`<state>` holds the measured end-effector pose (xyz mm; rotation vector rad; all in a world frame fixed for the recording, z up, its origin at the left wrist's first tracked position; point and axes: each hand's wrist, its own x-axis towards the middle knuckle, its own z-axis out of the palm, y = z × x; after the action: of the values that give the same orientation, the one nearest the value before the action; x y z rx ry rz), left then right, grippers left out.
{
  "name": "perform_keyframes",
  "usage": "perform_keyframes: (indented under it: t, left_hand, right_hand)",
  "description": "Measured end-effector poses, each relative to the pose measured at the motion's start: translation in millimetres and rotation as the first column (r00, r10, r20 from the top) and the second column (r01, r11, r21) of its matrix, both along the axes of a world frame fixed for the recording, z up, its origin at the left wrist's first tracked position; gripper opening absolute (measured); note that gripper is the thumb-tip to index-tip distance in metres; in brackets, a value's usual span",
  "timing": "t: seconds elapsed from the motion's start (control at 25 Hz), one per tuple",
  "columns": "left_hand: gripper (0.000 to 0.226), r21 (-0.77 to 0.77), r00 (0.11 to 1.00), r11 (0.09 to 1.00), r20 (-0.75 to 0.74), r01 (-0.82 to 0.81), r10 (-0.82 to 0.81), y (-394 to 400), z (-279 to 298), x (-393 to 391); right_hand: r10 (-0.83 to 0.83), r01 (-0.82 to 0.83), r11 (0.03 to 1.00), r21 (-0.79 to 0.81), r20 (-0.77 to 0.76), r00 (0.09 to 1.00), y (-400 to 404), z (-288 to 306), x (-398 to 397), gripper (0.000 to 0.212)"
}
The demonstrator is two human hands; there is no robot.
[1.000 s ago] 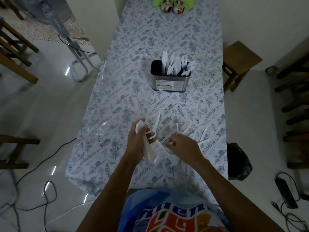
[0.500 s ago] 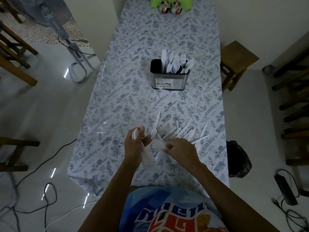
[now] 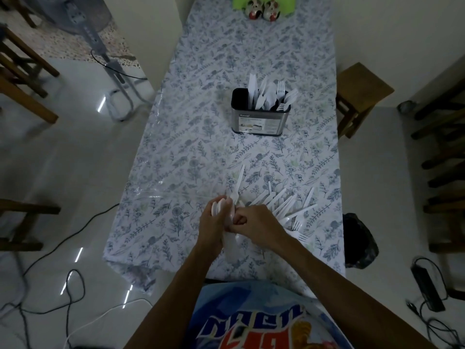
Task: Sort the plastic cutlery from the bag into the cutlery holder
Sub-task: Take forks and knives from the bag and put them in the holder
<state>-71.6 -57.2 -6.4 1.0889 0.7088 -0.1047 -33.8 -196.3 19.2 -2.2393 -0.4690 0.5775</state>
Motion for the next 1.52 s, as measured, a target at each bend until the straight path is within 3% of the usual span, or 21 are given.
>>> perform_keyframes:
  t: [0.12, 0.24, 0.32, 0.36, 0.44, 0.68, 0.8, 0.92, 1.0, 1.08, 1.12, 1.28, 1.4, 1.52]
  left_hand:
    - [0.029, -0.111, 0.997, 0.993, -0.059, -0.046, 0.039, 5, -7, 0]
    - [0.036, -0.287, 0.984, 0.946, -0.136, -0.152, 0.117, 13, -10, 3]
    - [0.03, -0.342, 0.975, 0.917, -0.151, -0.205, 0.162, 19, -15, 3]
    - [0.023, -0.342, 0.971, 0.912, -0.147, -0.229, 0.188, 21, -17, 2]
    - [0.017, -0.384, 0.959, 0.88, -0.151, -0.28, 0.24, 23, -18, -1]
    - [0.011, -0.598, 0.93, 0.723, -0.115, -0.345, 0.349, 33, -21, -7]
    - [0.012, -0.569, 0.923, 0.735, -0.135, -0.37, 0.36, 34, -24, -2]
    - [0.008, -0.508, 0.922, 0.772, -0.157, -0.382, 0.353, 29, -25, 9]
    - [0.017, -0.407, 0.943, 0.851, -0.114, -0.331, 0.312, 19, -22, 17]
    - [0.025, -0.338, 0.961, 0.9, -0.061, -0.276, 0.271, 9, -22, 25]
    - [0.031, -0.323, 0.968, 0.914, -0.042, -0.246, 0.246, 7, -22, 27]
    - [0.067, -0.368, 0.985, 0.915, -0.014, -0.167, 0.174, 5, -20, 26]
    - [0.035, -0.316, 0.978, 0.928, 0.003, -0.196, 0.208, -5, -18, 22]
    - [0.035, -0.216, 0.957, 0.933, -0.043, -0.289, 0.286, -6, -16, 22]
  right_hand:
    - [0.108, -0.107, 0.994, 0.011, -0.057, 0.993, 3, 6, 11, 0.024]
    - [-0.034, 0.041, 0.996, 0.085, -0.085, 0.996, 0, 0, 36, 0.022]
    - [-0.079, 0.086, 0.993, -0.086, 0.083, 0.993, -11, -22, 59, 0.016]
    - [0.021, 0.017, 0.965, -0.26, 0.143, 0.99, -18, -35, 68, 0.019]
    - [0.241, -0.164, 0.855, -0.492, 0.097, 0.966, -28, -58, 75, 0.027]
    - [0.386, -0.209, 0.822, -0.531, 0.248, 0.889, -33, -63, 86, 0.017]
    - [0.332, -0.039, 0.826, -0.562, 0.429, 0.84, -36, -46, 93, 0.021]
    - [0.128, 0.117, 0.892, -0.438, 0.49, 0.862, -37, -16, 91, 0.015]
    - [0.0, 0.054, 0.974, -0.22, 0.239, 0.971, -33, 3, 77, 0.015]
    - [0.048, -0.049, 0.999, -0.012, -0.023, 0.999, -30, 17, 60, 0.016]
    - [0.083, -0.082, 0.996, 0.024, -0.065, 0.994, -30, 19, 54, 0.015]
    - [0.122, -0.119, 0.992, 0.041, -0.076, 0.99, -34, 14, 51, 0.011]
    - [0.199, -0.194, 0.979, 0.06, -0.103, 0.975, -29, 8, 48, 0.008]
    - [0.113, -0.109, 0.992, -0.068, 0.059, 0.992, -39, -16, 62, 0.018]
